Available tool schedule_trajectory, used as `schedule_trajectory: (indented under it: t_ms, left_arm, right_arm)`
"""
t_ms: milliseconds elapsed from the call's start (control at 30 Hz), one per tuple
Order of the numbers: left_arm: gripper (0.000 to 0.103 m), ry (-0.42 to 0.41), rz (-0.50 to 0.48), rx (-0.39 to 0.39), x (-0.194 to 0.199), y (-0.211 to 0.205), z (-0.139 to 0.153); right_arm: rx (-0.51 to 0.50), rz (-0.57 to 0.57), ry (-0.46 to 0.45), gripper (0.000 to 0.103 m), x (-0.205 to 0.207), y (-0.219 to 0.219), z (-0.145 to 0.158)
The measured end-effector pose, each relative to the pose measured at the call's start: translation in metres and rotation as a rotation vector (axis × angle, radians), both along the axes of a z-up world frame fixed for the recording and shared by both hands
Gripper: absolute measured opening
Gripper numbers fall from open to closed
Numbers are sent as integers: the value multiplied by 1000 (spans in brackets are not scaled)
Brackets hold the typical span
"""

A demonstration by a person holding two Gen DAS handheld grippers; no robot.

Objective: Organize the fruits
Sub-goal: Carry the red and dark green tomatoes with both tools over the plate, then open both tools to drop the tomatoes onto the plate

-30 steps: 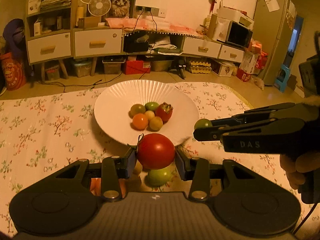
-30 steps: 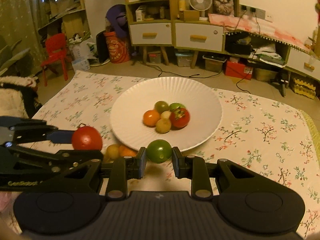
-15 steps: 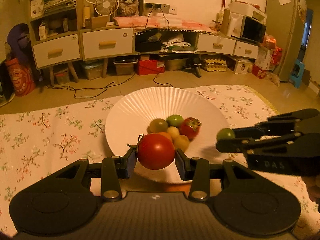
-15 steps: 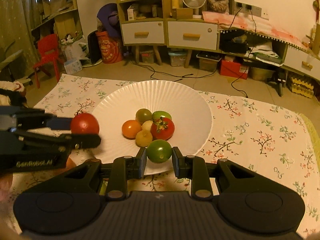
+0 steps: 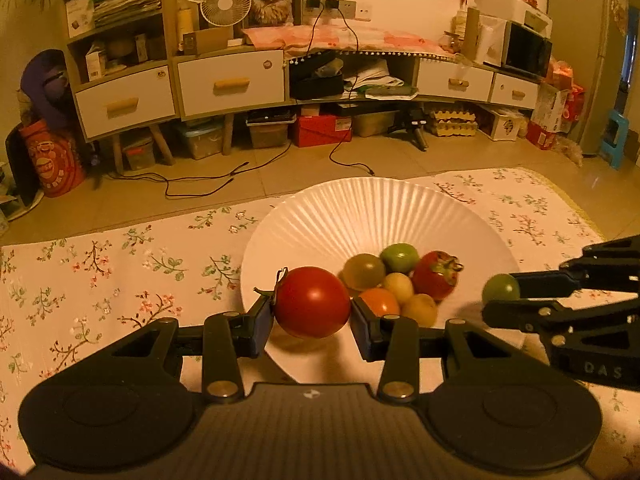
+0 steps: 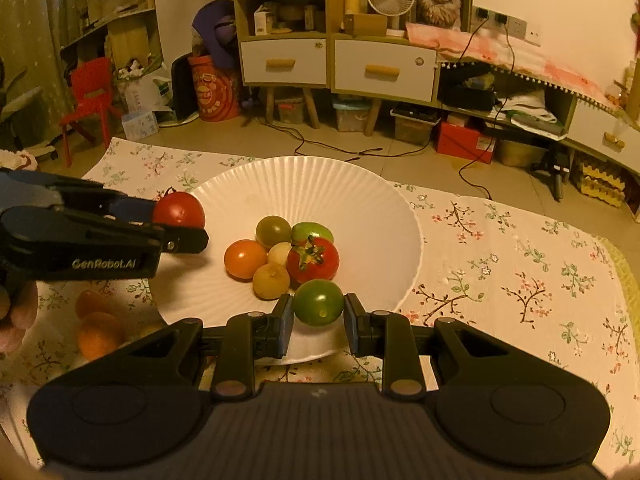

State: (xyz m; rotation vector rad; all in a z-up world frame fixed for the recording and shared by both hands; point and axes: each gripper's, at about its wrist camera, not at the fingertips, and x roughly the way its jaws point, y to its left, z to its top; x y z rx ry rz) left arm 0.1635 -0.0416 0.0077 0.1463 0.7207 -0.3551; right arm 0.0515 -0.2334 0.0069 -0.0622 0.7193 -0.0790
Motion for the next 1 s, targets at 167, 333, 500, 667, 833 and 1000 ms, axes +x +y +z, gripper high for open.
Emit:
schedule_trajectory:
  t_ms: [167, 333, 500, 667, 833, 1000]
  left_arm:
    - [35, 27, -7, -3, 11, -1, -3]
    - [35, 51, -43, -11, 18, -5, -5]
    - [35, 67, -45, -14, 22, -6, -5]
    - [37, 61, -54, -10, 20, -4, -5]
    - [40, 43, -49, -29, 15, 2, -1]
    - [52, 22, -36, -48, 6, 11, 7]
  right_arm:
    - [-13, 5, 10, 24, 4, 3, -4]
    - [-32, 16, 15, 24, 9, 5, -5]
    - [-54, 28, 18, 24, 10, 9, -7]
    - [-66, 25, 24, 25, 13, 10, -7]
    - [-61, 4, 24, 28, 14, 12, -5]
    - [-56, -1, 16, 40, 7, 14, -2]
